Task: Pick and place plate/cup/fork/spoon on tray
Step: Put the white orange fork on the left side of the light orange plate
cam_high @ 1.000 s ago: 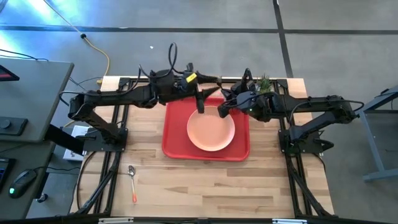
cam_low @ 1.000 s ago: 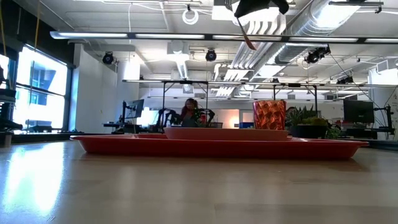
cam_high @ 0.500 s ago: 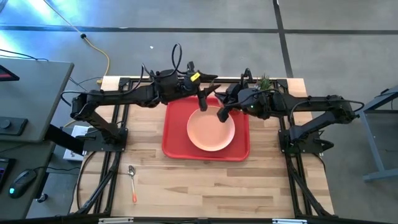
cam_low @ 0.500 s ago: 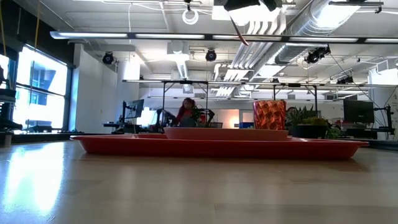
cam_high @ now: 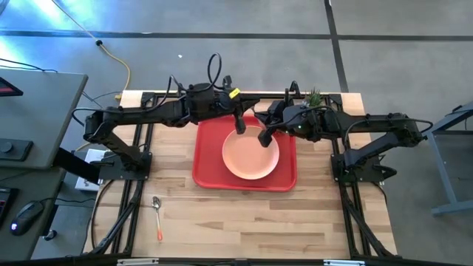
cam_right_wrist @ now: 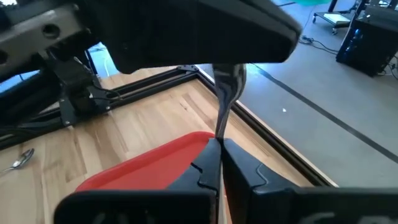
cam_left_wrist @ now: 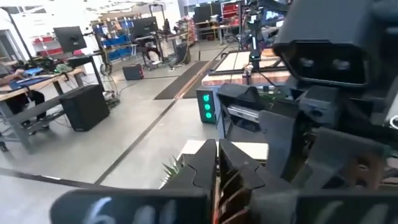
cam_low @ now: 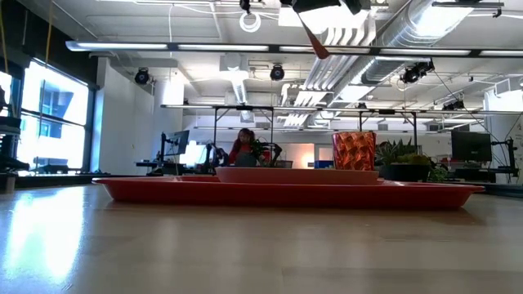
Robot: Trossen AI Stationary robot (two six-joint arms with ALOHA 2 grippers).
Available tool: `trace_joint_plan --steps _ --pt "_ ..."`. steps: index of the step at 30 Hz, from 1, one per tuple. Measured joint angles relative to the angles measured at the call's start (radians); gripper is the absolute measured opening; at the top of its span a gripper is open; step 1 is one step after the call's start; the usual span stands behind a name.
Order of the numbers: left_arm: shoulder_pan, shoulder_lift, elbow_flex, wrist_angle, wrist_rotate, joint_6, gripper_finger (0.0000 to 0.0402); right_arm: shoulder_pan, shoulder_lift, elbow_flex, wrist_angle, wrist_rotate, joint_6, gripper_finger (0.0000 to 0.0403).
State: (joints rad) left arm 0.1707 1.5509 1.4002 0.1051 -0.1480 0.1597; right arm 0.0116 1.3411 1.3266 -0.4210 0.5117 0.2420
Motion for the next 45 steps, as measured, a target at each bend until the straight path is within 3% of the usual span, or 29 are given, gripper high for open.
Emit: trace_joint_plan --steps 8,18,30,36,45 --pt "0.015 -0.018 0.0 -0.075 0.005 -0.008 0.0001 -0.035 0.0 0.0 -0.014 -0.019 0.06 0.0008" --pt "0.088 -0.116 0.0 -0.362 0.072 -0.052 0.0 -0.066 0.0 0.0 -0.023 -0.016 0.074 0.005" --pt "0.216 -0.216 0.0 -0.673 0.118 -0.053 0.0 -0.083 0.0 0.0 -0.031 -0.046 0.101 0.0052" --pt "0.262 -0.265 0.0 -0.712 0.119 -0.062 0.0 -0.087 0.0 0.0 -0.031 -0.048 0.101 0.0052" --pt "0.268 -0.244 0.0 -0.712 0.119 -0.073 0.0 -0.116 0.0 0.0 -0.031 -0.05 0.099 0.0052"
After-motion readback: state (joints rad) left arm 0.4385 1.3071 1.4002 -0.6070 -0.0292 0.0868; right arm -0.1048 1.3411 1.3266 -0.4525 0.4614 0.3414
